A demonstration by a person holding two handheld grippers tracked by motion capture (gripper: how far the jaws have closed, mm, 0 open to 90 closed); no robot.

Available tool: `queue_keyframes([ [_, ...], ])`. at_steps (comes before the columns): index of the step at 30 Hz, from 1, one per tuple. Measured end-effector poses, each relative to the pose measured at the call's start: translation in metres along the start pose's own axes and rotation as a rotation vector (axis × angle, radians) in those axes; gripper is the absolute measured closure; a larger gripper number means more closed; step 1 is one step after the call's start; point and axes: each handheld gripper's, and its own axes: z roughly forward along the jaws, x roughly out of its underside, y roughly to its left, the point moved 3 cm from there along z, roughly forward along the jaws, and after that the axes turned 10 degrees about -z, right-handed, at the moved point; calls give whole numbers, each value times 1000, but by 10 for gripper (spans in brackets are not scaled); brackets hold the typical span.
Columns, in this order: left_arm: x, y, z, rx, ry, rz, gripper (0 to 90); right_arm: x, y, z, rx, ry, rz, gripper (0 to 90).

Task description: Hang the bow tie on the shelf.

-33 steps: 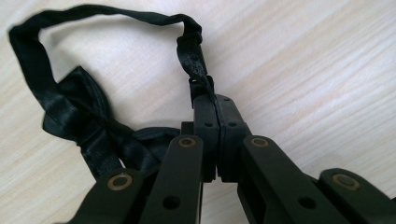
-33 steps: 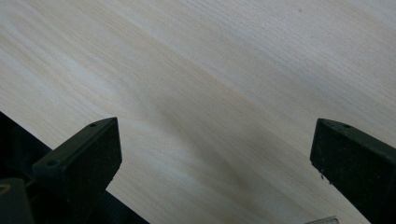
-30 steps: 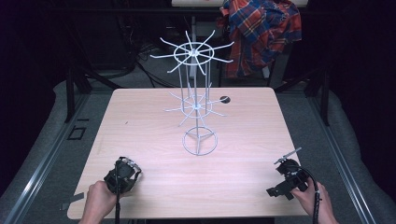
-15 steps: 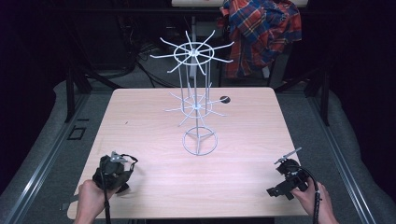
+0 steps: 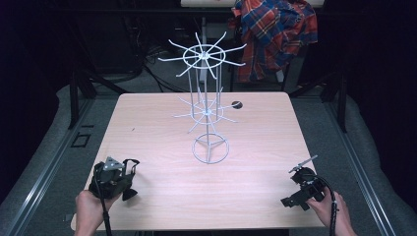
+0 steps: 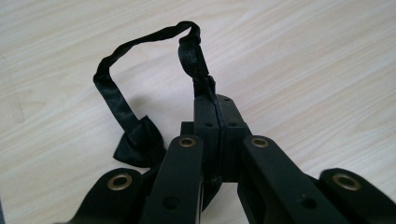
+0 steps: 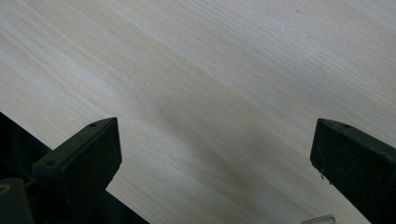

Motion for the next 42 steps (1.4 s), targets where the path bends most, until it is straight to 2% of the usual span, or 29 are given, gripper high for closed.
queue_keyframes([
  [1, -1, 0, -3, 4, -21, -9, 891, 0, 0, 0, 0, -1, -1, 15],
  [8, -2, 1, -9, 9, -43, -12, 891, 0, -1, 1, 4, -8, -9, 15],
  [13, -5, 2, -14, 22, -83, -29, 892, 0, 0, 1, -1, -14, 0, 15],
  [17, -6, 2, -17, 25, -82, -27, 892, 0, -1, 1, 1, -16, -2, 15],
  [33, -17, -4, -27, 42, -134, -19, 892, 0, -1, 2, 2, -8, -6, 15],
  [42, -25, -8, -27, 45, -161, -15, 892, 0, 0, 2, 1, -3, 5, 15],
])
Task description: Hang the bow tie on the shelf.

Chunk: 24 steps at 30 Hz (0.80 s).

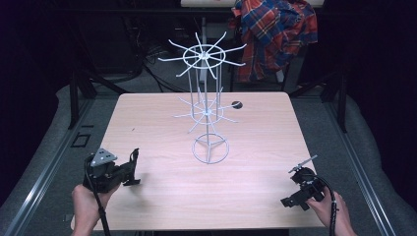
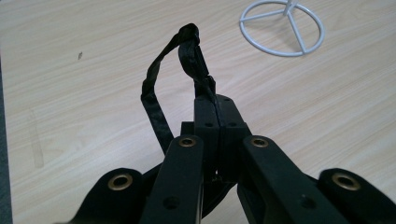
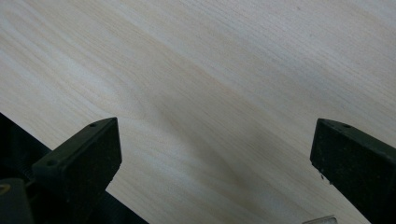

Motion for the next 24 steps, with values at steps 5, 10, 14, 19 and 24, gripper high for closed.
queue_keyframes([
  [5, -5, -2, 2, 2, -10, 4, 892, 0, 1, 1, -11, 1, 1, 15],
  [10, -9, -4, 1, 1, -21, 11, 892, 0, 0, 0, -4, -4, -4, 15],
  [14, -12, -2, 0, 3, -31, 3, 892, 0, 0, 0, -3, -4, -3, 15],
  [19, -14, 0, -1, 2, -39, -10, 892, 0, 1, 1, -1, -8, 0, 15],
  [24, -18, 0, 0, 2, -48, -12, 892, 0, 1, 0, -3, -1, 5, 15],
])
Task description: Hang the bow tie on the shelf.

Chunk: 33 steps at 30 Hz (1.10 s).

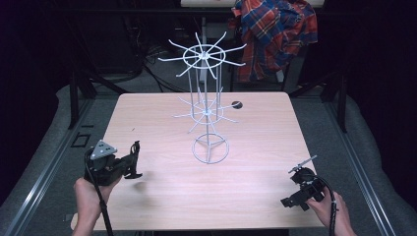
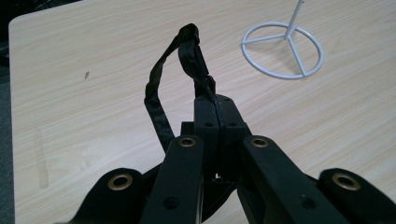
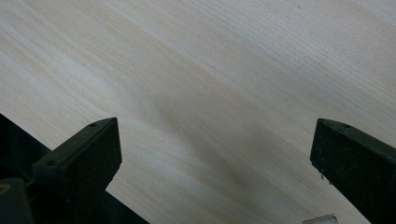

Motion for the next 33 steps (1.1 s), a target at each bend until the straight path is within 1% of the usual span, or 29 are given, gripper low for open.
queue_keyframes([
  [3, -3, -1, 2, 2, -5, -1, 892, 0, 0, 0, 0, -3, -5, 16],
  [5, -6, -4, 3, 6, -12, 2, 892, 1, -1, 0, 4, 9, -11, 15],
  [7, -8, -5, 3, 9, -17, 5, 892, 1, -2, 1, 5, 4, -14, 15],
  [10, -11, -6, 4, 7, -22, 8, 892, 1, -1, 0, 2, 9, -12, 15],
  [11, -13, -7, 5, 8, -24, 7, 892, 0, -1, 1, -3, 3, -7, 15],
  [13, -15, -7, 6, 10, -26, 6, 892, 1, -1, 0, 4, 5, -14, 15],
  [16, -19, -8, 7, 15, -30, 5, 892, 1, -1, 1, 1, 1, -10, 16],
  [17, -23, -10, 7, 19, -40, 7, 892, 1, -1, 1, 1, 0, -8, 16],
  [18, -23, -10, 7, 19, -40, 7, 892, 1, -1, 1, 1, 0, -8, 16],
  [23, -33, -13, 11, 30, -54, 1, 892, 1, -1, 1, -8, -9, -1, 16],
  [25, -36, -14, 12, 34, -62, -1, 892, 1, -1, 1, -8, -8, -2, 16],
  [26, -38, -15, 13, 38, -68, -5, 892, 1, -2, 1, -4, 3, -2, 16],
  [28, -41, -17, 14, 39, -70, -2, 892, 1, -1, 2, -8, -8, 0, 16],
  [29, -42, -17, 15, 42, -69, 0, 892, 1, -2, 2, -2, 2, -7, 16],
  [32, -46, -19, 18, 46, -75, -1, 892, 1, -3, 2, 0, 7, -10, 16],
  [33, -49, -20, 20, 50, -80, -2, 892, 1, -2, 2, -4, 0, -5, 16],
])
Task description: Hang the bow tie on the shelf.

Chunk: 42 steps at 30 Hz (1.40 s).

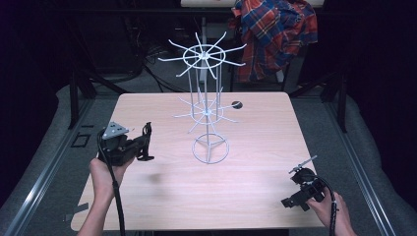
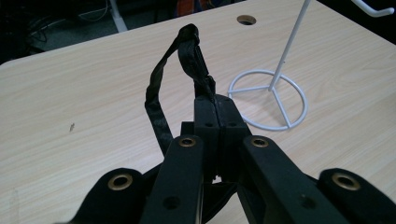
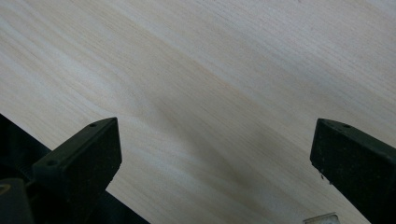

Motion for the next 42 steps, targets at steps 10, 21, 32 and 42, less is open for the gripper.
queue_keyframes([
  [10, -10, -4, 4, 16, -19, -5, 892, 0, 0, 0, -7, -4, 4, 16],
  [21, -21, -12, 9, 34, -32, 7, 892, 1, -1, -1, 0, 10, 0, 16],
  [32, -31, -24, 17, 58, -39, 32, 892, 2, 0, 0, -5, 2, 24, 16],
  [42, -36, -32, 22, 75, -39, 50, 892, 6, -2, -2, 0, 8, 7, 16],
])
